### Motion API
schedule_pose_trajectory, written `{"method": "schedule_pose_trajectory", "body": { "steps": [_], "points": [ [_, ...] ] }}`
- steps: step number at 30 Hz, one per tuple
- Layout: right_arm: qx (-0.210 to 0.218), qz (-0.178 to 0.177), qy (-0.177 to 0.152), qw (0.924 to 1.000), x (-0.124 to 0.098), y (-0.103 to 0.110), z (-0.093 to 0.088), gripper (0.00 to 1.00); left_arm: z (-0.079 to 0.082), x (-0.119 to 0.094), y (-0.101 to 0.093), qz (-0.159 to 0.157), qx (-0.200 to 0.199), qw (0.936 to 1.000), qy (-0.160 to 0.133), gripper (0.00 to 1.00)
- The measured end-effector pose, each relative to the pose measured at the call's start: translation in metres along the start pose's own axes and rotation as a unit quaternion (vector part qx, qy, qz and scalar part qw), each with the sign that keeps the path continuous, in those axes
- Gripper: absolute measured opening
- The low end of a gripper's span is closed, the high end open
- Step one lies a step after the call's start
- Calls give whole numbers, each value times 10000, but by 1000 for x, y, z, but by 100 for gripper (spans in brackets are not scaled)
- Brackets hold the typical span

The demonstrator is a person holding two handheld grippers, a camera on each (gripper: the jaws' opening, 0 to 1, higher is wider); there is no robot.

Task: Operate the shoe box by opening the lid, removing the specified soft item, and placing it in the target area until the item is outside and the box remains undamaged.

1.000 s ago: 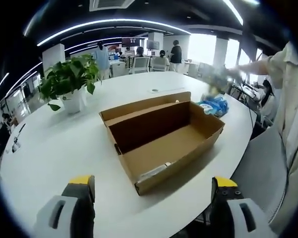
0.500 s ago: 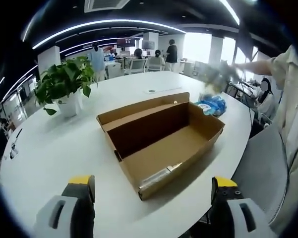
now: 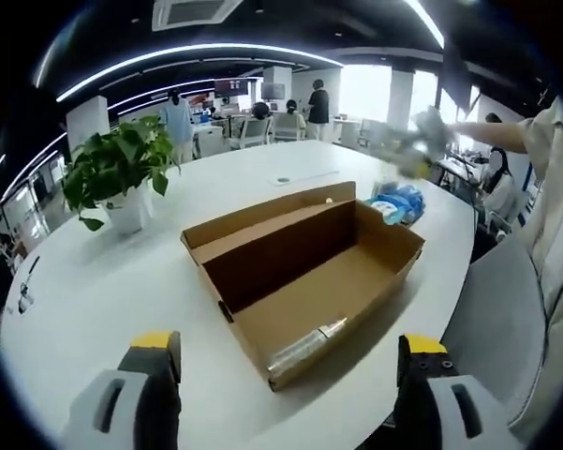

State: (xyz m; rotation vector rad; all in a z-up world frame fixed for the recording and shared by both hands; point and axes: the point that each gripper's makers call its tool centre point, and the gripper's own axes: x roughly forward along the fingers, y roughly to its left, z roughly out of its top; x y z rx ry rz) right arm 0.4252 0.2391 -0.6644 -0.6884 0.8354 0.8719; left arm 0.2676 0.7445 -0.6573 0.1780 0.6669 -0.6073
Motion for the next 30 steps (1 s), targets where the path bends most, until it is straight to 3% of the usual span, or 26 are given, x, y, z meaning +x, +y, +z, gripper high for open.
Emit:
{"method": "schedule_pose_trajectory", "body": {
  "steps": [8, 16, 25, 30],
  "points": [
    [227, -204, -400, 9987, -19, 16, 7, 95, 5, 5, 3, -120, 202, 9997, 68, 95],
    [457, -242, -770, 9957, -33, 40, 15, 96, 18, 10, 0, -351, 522, 9978, 200, 92],
    [774, -217, -1069, 9910, -39, 71, 20, 96, 29, 22, -4, -791, 953, 9913, 446, 77],
    [884, -174, -1182, 9889, -39, 84, 20, 96, 32, 28, -7, -1014, 1099, 9870, 596, 76]
  ]
}}
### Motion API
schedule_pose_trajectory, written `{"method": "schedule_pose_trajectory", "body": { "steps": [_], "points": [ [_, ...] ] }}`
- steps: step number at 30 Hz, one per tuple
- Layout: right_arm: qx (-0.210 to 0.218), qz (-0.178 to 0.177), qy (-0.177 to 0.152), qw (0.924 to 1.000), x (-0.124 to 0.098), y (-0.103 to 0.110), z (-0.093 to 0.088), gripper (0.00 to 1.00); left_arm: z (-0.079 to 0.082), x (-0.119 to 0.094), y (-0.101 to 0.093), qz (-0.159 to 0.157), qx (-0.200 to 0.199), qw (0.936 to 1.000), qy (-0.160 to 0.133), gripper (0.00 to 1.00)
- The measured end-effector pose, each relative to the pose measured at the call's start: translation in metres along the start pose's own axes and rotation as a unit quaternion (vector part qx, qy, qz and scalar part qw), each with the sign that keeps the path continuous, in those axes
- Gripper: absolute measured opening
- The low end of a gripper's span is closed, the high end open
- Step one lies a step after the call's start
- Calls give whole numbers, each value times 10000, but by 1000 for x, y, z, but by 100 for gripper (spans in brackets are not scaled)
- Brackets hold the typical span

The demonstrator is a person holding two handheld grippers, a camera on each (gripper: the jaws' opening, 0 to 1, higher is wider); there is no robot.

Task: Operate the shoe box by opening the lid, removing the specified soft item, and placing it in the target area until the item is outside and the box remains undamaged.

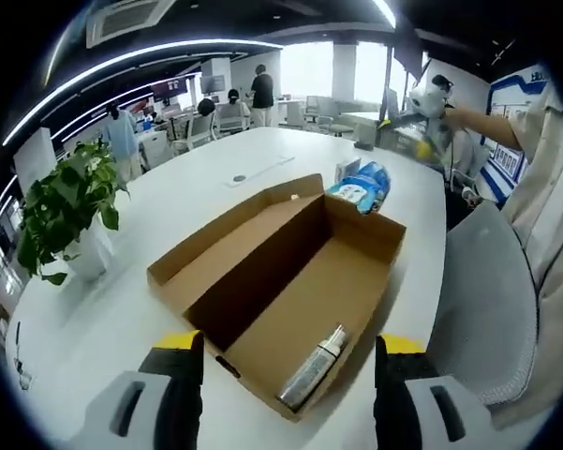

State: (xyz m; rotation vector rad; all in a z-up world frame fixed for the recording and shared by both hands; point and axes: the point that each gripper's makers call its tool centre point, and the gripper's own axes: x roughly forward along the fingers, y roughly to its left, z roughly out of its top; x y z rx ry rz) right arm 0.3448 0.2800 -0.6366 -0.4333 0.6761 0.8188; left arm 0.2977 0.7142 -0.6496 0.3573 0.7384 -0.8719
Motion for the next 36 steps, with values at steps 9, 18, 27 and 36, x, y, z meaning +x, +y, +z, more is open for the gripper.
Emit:
{"method": "schedule_pose_trajectory", "body": {
  "steps": [9, 18, 27, 36],
  "points": [
    [123, -30, -273, 9995, -11, 20, 7, 96, 1, 8, 3, -283, 392, 9980, 399, 73],
    [241, -8, -444, 9987, -23, 44, 8, 96, -7, 19, 4, -608, 723, 9917, 877, 68],
    [399, 49, -514, 9979, -28, 70, 2, 96, -8, 25, 10, -784, 963, 9849, 1211, 65],
    [524, -47, -577, 9969, -36, 82, 0, 96, -18, 41, 1, -1209, 1257, 9693, 1733, 54]
  ]
}}
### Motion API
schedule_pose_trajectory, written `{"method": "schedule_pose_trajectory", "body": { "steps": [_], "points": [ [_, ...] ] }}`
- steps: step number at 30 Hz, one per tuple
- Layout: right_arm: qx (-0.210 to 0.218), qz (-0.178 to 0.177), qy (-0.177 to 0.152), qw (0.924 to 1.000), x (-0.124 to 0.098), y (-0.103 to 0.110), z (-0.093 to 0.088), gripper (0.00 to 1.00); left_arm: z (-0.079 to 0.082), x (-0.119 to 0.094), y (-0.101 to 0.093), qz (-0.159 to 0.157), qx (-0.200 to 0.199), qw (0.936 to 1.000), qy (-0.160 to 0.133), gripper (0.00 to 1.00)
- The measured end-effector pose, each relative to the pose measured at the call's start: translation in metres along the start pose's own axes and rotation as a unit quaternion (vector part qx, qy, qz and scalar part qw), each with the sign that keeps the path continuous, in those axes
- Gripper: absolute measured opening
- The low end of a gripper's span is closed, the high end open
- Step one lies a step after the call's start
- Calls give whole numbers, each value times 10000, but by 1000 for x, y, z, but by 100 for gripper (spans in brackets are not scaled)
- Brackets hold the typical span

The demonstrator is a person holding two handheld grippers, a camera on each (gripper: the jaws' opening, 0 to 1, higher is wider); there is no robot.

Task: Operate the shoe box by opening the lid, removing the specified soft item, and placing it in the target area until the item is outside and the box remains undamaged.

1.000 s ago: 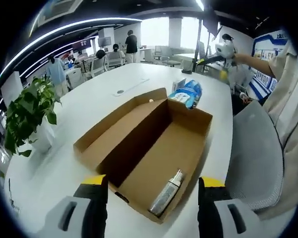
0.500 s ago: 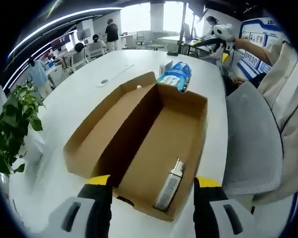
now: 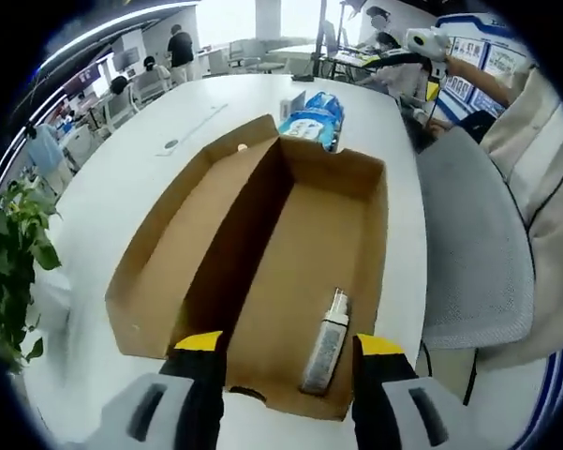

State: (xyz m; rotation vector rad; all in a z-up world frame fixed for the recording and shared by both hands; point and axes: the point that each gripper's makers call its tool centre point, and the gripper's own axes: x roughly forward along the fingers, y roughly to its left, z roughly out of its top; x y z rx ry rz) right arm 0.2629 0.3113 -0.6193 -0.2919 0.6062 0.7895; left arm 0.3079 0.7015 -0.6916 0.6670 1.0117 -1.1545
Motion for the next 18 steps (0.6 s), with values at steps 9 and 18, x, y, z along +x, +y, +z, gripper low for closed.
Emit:
{"method": "schedule_pose_trajectory", "body": {
  "steps": [9, 18],
  "points": [
    [185, -43, 26, 9998, -2, 8, -9, 96, -3, 26, -4, -424, 487, 9967, 495, 53],
    [412, -88, 41, 9991, 0, 12, -15, 96, -18, 48, -4, -801, 765, 9878, 1092, 51]
  ]
}}
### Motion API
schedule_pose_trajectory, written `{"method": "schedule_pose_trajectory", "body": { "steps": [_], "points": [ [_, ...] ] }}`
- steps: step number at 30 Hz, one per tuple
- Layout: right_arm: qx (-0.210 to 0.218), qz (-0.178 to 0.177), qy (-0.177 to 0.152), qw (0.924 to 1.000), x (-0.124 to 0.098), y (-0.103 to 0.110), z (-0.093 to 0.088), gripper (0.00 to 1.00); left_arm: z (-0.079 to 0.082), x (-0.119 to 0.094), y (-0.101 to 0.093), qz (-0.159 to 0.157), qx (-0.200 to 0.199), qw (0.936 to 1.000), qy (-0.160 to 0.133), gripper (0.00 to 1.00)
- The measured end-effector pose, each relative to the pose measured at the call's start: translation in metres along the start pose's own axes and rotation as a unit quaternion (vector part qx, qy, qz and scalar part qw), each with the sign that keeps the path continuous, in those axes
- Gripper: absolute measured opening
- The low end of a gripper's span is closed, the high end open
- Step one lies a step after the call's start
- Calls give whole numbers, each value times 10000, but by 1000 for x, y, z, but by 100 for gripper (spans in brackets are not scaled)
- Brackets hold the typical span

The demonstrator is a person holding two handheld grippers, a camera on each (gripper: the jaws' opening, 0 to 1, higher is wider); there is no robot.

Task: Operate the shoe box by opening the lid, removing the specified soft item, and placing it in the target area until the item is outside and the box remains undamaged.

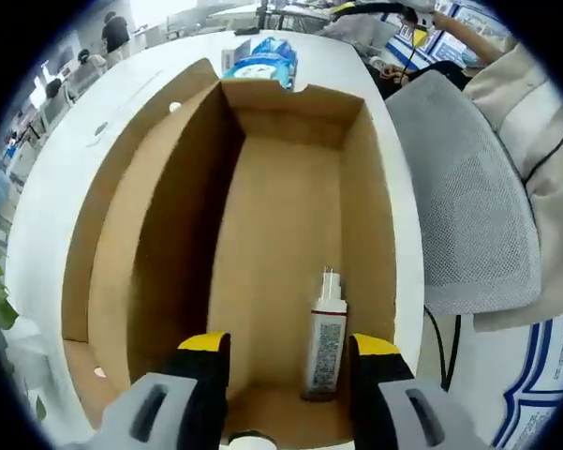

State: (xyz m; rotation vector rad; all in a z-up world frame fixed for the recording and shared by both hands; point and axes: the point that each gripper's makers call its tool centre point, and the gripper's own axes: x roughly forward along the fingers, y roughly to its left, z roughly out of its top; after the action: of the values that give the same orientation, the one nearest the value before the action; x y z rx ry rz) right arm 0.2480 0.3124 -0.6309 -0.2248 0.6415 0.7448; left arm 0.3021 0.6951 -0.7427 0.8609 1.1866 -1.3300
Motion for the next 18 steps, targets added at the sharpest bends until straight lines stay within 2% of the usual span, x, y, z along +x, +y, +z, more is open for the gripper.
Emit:
{"method": "schedule_pose_trajectory", "body": {
  "steps": [11, 13, 18],
  "points": [
    [238, -68, 49, 9997, 7, -5, -6, 96, 2, 19, -5, -435, 456, 9977, 255, 48],
    [288, -76, 53, 9995, 9, -6, -6, 96, 3, 23, -7, -529, 506, 9970, 259, 45],
    [342, -55, 64, 9994, 15, -6, -7, 96, 3, 29, -14, -698, 602, 9953, 285, 44]
  ]
}}
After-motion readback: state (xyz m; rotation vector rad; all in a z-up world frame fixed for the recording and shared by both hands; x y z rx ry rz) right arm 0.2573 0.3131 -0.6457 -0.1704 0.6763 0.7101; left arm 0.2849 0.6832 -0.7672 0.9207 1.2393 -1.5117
